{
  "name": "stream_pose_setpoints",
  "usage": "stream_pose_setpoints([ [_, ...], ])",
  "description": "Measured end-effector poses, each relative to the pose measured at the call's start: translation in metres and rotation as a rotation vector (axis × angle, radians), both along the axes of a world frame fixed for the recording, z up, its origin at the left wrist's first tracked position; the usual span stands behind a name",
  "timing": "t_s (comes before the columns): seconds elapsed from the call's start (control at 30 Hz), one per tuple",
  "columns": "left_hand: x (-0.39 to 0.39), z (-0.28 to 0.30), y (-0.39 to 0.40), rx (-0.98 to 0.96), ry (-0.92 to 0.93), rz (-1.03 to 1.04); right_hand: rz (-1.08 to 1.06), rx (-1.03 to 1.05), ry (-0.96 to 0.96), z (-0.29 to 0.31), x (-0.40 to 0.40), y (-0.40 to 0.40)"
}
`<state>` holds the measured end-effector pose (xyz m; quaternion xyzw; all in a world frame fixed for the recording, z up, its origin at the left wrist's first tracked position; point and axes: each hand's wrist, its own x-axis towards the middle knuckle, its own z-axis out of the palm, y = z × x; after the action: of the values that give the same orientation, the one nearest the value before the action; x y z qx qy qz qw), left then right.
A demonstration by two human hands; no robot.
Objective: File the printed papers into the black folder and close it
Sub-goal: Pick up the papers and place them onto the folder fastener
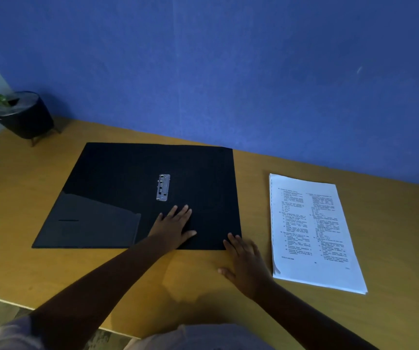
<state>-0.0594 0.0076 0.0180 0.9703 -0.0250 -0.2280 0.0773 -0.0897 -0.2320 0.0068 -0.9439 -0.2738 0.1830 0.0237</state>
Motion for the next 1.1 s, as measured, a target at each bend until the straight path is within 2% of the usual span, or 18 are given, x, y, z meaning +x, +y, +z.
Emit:
stream_pose_setpoints([
  [0.3,-0.019,-0.023,-0.014,-0.011,-0.016,-0.120,-0.065,-0.148,0.096,0.017,-0.026,0.001],
  [0.5,-0.032,-0.034,-0.031,-0.049,-0.041,-0.218,-0.144,-0.020,-0.032,0.026,-0.017,-0.007],
  [0.77,-0.056,-0.042,-0.063,-0.041,-0.116,-0.237,-0.180,0.068,0.059,0.002,0.001,-0.012],
  [1.1,-0.053,-0.027,-0.064,-0.053,-0.147,-0.253,-0.191,0.054,-0.115,-0.014,0.004,-0.006],
])
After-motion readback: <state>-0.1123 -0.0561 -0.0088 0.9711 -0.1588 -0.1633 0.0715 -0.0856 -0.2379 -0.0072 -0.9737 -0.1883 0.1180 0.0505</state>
